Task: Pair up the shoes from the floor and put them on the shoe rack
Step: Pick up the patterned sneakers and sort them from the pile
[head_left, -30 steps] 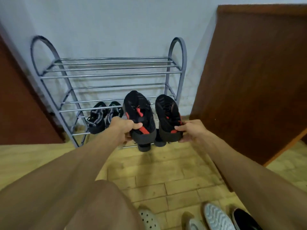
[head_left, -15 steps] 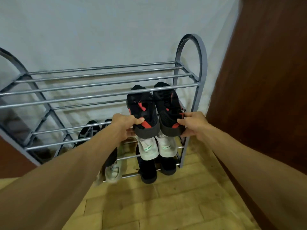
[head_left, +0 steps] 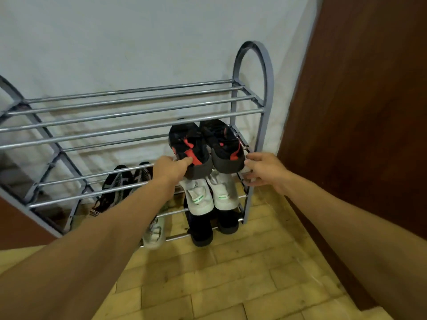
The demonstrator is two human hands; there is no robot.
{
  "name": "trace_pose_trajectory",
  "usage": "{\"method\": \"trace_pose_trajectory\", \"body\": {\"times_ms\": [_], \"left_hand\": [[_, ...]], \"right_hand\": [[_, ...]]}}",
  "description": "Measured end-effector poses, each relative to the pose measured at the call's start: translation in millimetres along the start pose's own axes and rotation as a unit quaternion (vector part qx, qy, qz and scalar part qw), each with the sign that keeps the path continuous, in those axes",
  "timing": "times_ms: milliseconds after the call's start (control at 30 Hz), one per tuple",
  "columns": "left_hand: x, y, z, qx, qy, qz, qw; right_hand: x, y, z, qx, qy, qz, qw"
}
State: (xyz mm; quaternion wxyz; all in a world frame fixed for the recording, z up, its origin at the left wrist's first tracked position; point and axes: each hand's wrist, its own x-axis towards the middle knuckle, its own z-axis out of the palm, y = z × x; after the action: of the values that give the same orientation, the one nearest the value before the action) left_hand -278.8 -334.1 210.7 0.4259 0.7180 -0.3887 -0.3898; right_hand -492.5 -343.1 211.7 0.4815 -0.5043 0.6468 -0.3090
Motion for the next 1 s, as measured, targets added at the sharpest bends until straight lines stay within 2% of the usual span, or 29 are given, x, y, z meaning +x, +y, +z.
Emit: {"method": "trace_pose_trajectory", "body": {"times_ms": [100, 200, 300, 400, 533, 600, 700, 833, 1000], "left_hand": [[-45, -6, 0, 0.019, 0.021, 0.021, 0.999], [-103, -11, 12, 0.045, -0.061, 0.02, 0.997], [-161, -24, 34, 0.116, -0.159, 0.025, 0.98], [-214, -46, 61, 0.18, -0.255, 0.06, 0.948], [-274, -84, 98, 0.268, -0.355, 0.047, 0.894], [-304, -105, 110, 0.279, -0.4, 0.032, 0.873], [-339, -143, 118, 0.295, -0.432, 0.006, 0.852], [-361, -181, 116, 0.417, -0.478, 0.027, 0.772], [-363, -186, 102, 0.44, -0.484, 0.042, 0.755]], "right_hand": [[-41, 27, -23, -0.066, -0.013, -0.01, 0.998], [-85, 69, -50, -0.144, -0.054, 0.022, 0.988], [-128, 117, -76, -0.192, -0.087, 0.075, 0.975], [-172, 167, -99, -0.203, -0.081, 0.118, 0.969], [-225, 239, -112, -0.19, -0.075, 0.169, 0.964], [-249, 275, -110, -0.183, -0.082, 0.201, 0.959], [-278, 328, -94, -0.181, -0.098, 0.25, 0.946], [-318, 394, -61, -0.194, -0.126, 0.296, 0.927], [-354, 445, -17, -0.27, -0.169, 0.31, 0.896]]}}
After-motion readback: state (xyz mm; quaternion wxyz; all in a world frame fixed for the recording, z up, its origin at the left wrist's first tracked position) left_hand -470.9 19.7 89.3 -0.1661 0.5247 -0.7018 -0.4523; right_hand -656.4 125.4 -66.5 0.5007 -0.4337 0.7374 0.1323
